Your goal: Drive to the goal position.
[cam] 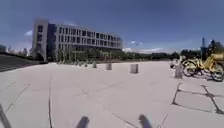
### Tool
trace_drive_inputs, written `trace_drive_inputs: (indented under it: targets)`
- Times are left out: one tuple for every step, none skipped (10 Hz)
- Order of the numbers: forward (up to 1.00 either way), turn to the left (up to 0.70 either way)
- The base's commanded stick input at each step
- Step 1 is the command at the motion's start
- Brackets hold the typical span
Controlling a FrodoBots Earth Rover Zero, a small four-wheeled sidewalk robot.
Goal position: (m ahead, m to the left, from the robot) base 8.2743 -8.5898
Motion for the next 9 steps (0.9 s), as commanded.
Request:
trace_drive_inputs:
  targets:
    - [1.0, 0.01]
    - [1.0, 0.01]
    - [1.0, 0.01]
    - [1.0, 0.01]
    - [1.0, 0.01]
    - [1.0, -0.23]
    - [1.0, -0.39]
    - [1.0, -0.39]
    - [1.0, -0.39]
